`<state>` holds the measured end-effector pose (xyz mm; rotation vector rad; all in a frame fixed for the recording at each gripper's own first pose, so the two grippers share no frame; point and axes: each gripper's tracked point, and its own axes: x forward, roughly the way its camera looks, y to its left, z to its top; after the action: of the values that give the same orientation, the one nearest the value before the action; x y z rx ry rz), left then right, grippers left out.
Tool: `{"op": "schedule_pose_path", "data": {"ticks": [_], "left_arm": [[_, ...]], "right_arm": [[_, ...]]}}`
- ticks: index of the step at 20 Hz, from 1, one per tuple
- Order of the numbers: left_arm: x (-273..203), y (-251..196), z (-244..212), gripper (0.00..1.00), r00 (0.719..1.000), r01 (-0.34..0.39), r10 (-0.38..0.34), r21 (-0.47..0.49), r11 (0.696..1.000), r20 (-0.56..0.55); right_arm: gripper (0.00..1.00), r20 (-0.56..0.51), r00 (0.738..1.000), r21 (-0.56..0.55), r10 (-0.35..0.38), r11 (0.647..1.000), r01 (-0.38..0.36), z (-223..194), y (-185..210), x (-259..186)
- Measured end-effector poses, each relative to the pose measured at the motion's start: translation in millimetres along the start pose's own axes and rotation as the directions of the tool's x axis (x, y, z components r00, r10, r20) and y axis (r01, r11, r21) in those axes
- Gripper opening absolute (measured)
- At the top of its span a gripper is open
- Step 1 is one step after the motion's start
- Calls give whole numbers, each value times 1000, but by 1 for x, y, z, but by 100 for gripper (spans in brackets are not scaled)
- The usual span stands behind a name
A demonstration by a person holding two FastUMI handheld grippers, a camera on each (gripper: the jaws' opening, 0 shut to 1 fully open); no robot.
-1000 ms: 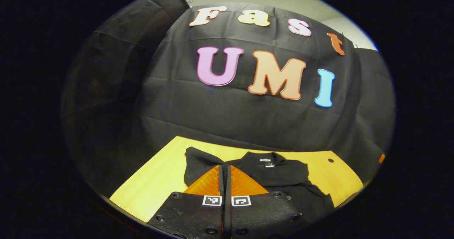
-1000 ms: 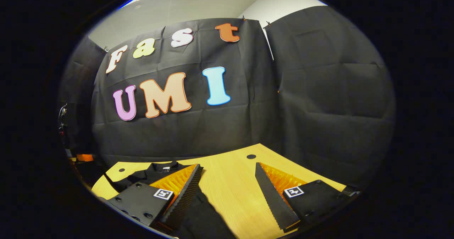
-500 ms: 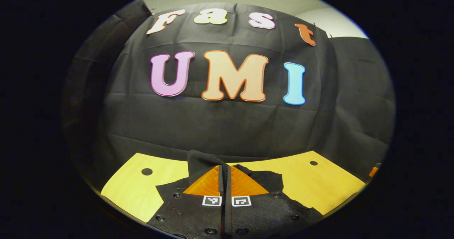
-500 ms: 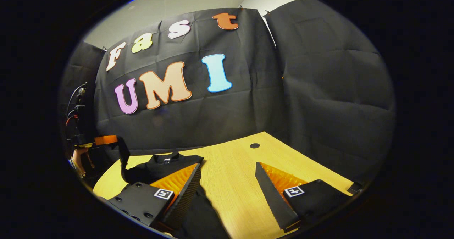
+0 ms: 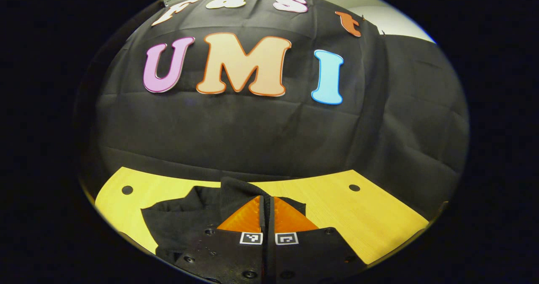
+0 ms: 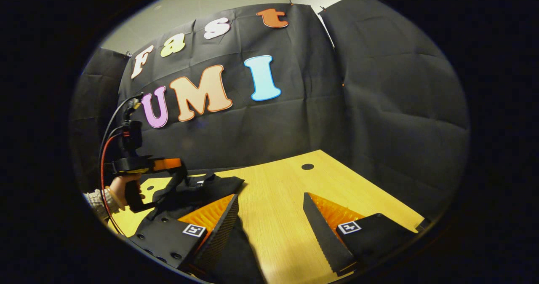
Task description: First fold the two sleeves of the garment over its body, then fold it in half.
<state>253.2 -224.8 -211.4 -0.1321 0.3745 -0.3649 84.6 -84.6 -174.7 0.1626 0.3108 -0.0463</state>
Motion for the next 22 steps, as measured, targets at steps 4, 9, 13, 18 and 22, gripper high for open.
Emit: {"op": "schedule_pose_path", "data": {"ticks": [4, 9, 13, 18, 22], "left_arm": [[22, -20, -28, 0, 998, 22, -20, 32, 999, -59], [42, -35, -49, 0, 996, 17, -18, -12, 1000, -88], [48, -46, -53, 0, 996, 9, -15, -66, 998, -93], [31, -51, -20, 59, 1000, 11, -11, -102, 995, -1], [3, -41, 23, 95, 993, -11, 22, -89, 996, 114]], "right_arm": [[98, -25, 1000, 0, 18, 1000, -18, -13, 1, 9], [98, -51, 998, 17, 43, 999, -42, -21, 6, 7], [98, -53, 996, 17, 65, 998, -64, -20, 10, 5], [97, -54, 993, 14, 102, 995, -101, -19, 17, -1], [97, -48, 990, -8, 134, 991, -135, -21, 25, -5]]}}
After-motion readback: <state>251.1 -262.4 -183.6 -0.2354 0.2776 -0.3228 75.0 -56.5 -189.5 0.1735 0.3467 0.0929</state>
